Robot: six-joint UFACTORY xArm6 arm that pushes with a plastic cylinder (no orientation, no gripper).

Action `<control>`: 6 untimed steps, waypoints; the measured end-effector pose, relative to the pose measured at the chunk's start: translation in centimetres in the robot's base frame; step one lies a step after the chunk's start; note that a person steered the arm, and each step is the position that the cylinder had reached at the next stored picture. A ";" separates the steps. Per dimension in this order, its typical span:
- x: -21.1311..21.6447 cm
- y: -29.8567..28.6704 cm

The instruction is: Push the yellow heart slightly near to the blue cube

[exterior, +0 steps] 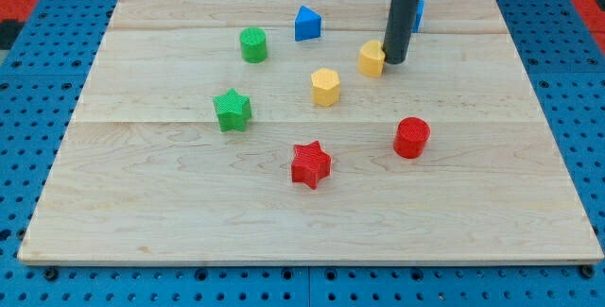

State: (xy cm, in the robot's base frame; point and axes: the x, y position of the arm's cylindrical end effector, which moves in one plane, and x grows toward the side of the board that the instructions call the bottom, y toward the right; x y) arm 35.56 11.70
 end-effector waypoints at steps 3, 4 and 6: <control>0.6 -6.4; -2.0 -4.6; -1.5 -7.9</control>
